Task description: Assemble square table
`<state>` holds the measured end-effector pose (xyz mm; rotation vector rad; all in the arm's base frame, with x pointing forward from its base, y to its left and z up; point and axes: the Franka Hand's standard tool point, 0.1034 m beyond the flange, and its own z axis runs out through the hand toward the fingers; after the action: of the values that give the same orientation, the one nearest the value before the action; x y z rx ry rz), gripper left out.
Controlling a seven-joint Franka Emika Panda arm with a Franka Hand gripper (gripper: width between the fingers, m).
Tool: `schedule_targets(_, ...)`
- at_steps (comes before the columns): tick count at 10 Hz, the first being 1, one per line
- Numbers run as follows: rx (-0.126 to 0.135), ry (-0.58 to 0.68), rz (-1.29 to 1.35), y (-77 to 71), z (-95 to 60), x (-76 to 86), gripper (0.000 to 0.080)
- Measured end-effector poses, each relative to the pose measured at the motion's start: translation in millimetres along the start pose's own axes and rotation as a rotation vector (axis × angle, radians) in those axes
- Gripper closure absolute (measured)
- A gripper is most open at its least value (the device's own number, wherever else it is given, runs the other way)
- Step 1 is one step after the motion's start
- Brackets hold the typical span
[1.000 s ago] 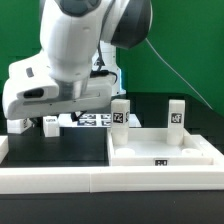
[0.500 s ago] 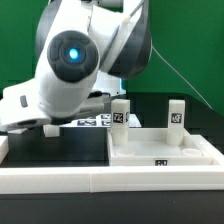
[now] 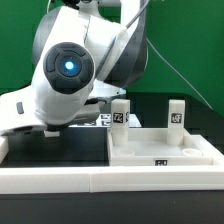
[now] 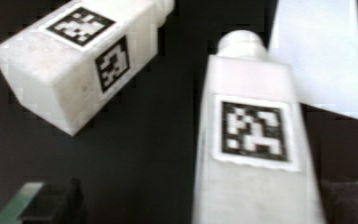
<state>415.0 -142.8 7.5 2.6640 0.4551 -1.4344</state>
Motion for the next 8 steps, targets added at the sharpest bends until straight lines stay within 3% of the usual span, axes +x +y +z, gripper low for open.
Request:
schedule_targets(3,-0.022,0.023,0.084,-6.9,5.4,6.4,0.0151)
schedule_targets(7,-0.016,0.019,0.089,-6.4,3.5,6.0,0.0151)
schedule_targets(8,-0.015,0.02,0.088,-6.0,3.5,6.0,0.0264)
